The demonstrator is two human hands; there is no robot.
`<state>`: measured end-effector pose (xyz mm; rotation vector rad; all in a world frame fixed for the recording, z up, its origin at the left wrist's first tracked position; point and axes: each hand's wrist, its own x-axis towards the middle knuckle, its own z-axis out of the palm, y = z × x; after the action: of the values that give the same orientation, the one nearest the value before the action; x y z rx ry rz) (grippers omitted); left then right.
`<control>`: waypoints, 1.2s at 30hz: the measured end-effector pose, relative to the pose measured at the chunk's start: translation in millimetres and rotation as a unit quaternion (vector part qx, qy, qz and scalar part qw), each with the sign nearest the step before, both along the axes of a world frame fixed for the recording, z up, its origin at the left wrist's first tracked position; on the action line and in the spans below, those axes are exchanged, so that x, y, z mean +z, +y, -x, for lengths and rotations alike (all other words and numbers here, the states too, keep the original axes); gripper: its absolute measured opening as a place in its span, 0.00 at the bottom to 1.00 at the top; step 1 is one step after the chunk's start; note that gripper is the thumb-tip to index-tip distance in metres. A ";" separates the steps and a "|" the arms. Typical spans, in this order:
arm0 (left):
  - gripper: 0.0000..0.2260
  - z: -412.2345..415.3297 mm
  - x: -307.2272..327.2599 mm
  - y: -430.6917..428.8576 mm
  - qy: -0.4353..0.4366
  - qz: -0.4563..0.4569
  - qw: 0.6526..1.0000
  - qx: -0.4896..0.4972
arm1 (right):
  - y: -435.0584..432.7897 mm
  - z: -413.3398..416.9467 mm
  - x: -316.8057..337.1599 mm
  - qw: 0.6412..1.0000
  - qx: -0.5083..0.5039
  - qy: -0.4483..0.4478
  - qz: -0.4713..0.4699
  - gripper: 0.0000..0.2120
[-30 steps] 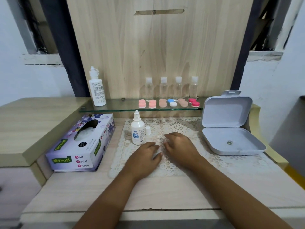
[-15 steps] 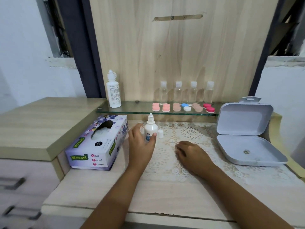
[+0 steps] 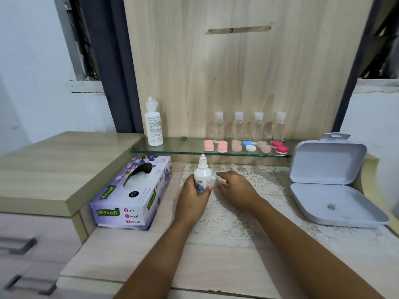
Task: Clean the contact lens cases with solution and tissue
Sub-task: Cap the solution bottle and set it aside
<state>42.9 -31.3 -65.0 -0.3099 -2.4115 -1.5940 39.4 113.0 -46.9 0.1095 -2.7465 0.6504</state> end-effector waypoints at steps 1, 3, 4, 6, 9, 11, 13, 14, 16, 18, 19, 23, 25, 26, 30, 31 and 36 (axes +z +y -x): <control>0.20 0.4 -0.3 -0.1 0.000 -0.001 1.000 0.001 | -3.1 4.2 -0.2 1.000 0.006 0.000 -0.004 0.18; 0.21 0.8 -1.6 -0.2 0.002 -0.004 1.000 0.000 | -7.3 10.8 0.1 1.000 0.010 -0.004 -0.016 0.20; 0.21 0.5 -1.9 -0.2 0.001 -0.005 1.000 -0.002 | -8.5 12.9 0.1 1.000 0.011 -0.006 -0.020 0.20; 0.21 0.3 -2.1 -0.3 -0.001 -0.004 1.000 -0.003 | -10.6 15.5 0.9 1.000 0.008 -0.011 -0.024 0.17; 0.21 0.2 -1.9 -0.1 -0.003 -0.002 1.000 -0.005 | -10.4 17.2 0.2 1.000 -0.009 -0.011 -0.007 0.12; 0.20 -0.8 -1.5 -0.4 -0.003 0.000 1.000 -0.008 | -7.0 16.8 0.5 1.000 -0.014 -0.007 0.021 0.14; 0.20 -1.4 -1.7 -0.8 -0.003 0.002 1.000 -0.014 | -3.7 12.4 4.3 0.998 -0.014 0.001 0.057 0.15; 0.19 -1.5 -1.5 -0.9 -0.004 0.002 1.000 -0.016 | -2.8 8.9 7.4 0.998 -0.012 0.012 0.067 0.15; 0.19 -2.3 -1.2 -0.8 -0.004 0.003 1.000 -0.019 | -2.2 0.0 15.7 0.996 -0.004 0.045 0.077 0.15; 0.20 -2.5 -1.5 -0.7 -0.002 0.004 1.000 -0.023 | -4.4 -8.7 27.3 0.992 0.003 0.080 0.094 0.15; 0.20 -2.6 -1.8 -0.7 -0.001 0.004 1.000 -0.025 | -6.5 -11.8 34.2 0.990 0.005 0.096 0.105 0.14; 0.19 -4.5 -2.6 -0.4 -0.008 -0.001 0.999 -0.033 | -18.4 -17.0 63.2 0.976 0.021 0.144 0.164 0.15; 0.19 -5.2 -2.2 -0.3 -0.011 -0.004 0.999 -0.035 | -25.6 -17.6 73.1 0.976 0.049 0.140 0.160 0.15; 0.18 -5.3 -1.9 -0.2 -0.012 -0.004 0.999 -0.035 | -28.9 -17.8 76.5 0.979 0.061 0.130 0.144 0.15; 0.16 -4.9 -2.5 -0.6 -0.014 0.002 0.999 -0.036 | -34.8 -18.7 83.1 0.989 0.082 0.103 0.073 0.15; 0.16 -4.9 -2.6 -0.7 -0.014 0.002 0.999 -0.037 | -34.4 -18.6 84.4 0.990 0.085 0.099 0.060 0.15; 0.16 -5.9 -1.8 -1.1 -0.016 0.000 0.999 -0.042 | -29.3 -18.0 91.9 0.993 0.093 0.069 0.025 0.16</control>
<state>48.8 -32.4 -66.8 -0.3953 -2.4530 -1.6449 57.4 83.7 44.9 0.3893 -2.6058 0.7310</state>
